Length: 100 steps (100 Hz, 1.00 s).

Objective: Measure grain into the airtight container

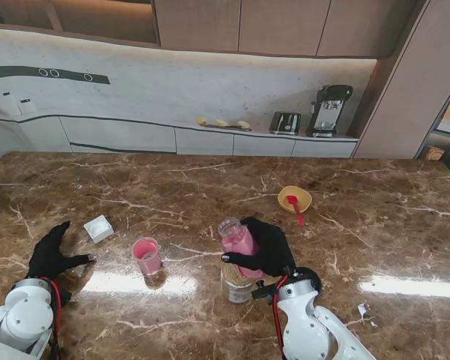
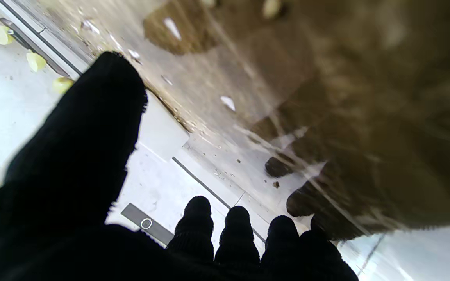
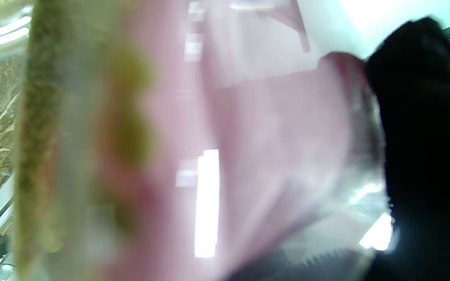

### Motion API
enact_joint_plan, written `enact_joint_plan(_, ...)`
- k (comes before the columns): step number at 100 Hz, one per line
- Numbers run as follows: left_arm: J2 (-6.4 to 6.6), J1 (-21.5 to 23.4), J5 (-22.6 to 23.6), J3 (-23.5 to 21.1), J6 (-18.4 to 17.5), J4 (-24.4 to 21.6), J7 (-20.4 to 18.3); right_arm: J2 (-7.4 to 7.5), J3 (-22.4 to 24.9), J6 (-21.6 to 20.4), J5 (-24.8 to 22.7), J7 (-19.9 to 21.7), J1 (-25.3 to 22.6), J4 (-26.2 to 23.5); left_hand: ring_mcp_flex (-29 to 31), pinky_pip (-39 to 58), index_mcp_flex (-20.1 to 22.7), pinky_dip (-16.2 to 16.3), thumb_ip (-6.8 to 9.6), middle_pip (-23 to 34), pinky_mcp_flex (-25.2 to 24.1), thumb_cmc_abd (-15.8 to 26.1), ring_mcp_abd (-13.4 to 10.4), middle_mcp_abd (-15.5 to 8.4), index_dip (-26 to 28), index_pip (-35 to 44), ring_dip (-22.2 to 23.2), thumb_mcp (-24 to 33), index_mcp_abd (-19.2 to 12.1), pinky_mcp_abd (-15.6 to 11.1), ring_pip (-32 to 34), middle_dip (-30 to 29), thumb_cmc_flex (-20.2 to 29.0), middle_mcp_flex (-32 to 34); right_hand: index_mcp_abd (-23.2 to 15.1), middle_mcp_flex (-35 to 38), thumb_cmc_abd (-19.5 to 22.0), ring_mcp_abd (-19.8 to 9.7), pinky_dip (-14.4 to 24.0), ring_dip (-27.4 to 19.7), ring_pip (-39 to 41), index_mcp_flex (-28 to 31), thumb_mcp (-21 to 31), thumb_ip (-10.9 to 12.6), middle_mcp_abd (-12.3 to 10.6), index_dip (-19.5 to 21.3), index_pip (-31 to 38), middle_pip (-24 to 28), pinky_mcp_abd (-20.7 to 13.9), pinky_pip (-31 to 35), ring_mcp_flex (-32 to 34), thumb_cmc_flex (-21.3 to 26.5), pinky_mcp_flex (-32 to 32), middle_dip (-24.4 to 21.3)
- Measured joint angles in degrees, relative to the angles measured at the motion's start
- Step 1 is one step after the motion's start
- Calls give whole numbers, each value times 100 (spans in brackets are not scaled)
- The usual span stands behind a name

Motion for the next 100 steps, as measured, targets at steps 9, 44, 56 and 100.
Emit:
enact_joint_plan(9, 21, -165, -6, 74, 47, 130, -60, 1, -34, 27, 0, 12, 28, 35, 0, -92, 0, -90, 0, -5, -73, 0, -1, 6, 37, 0, -97, 0, -110, 3, 0, -100, 0, 0, 0, 0, 0, 0, 0, 0, 0, 0, 0, 0, 0, 0, 0, 0, 0, 0, 0, 0, 0, 0)
enact_joint_plan(44, 145, -413, 111, 305, 282, 257, -338, 1, -51, 59, 0, 28, 43, 67, -264, -440, 24, -160, -3, -5, -378, 65, -14, 12, 637, 1375, -325, -31, -606, 0, -309, -295, -53, 0, 0, 0, 0, 0, 0, 0, 0, 0, 0, 0, 0, 0, 0, 0, 0, 0, 0, 0, 0, 0)
enact_joint_plan(56, 185, -426, 195, 372, 414, 210, -419, 2, -49, 56, -1, 34, 42, 68, -345, -451, 26, -231, -66, -5, -411, 190, -14, 13, 719, 1602, -366, -16, -632, 17, -363, -296, -154, 0, 0, 0, 0, 0, 0, 0, 0, 0, 0, 0, 0, 0, 0, 0, 0, 0, 0, 0, 0, 0)
enact_joint_plan(100, 195, -582, 122, 530, 447, 333, -373, 5, -13, 45, -8, 39, 25, 68, -379, -595, 26, -232, -88, -5, -463, 184, 12, 16, 724, 1768, -359, -53, -632, 44, -431, -290, -161, 0, 0, 0, 0, 0, 0, 0, 0, 0, 0, 0, 0, 0, 0, 0, 0, 0, 0, 0, 0, 0)
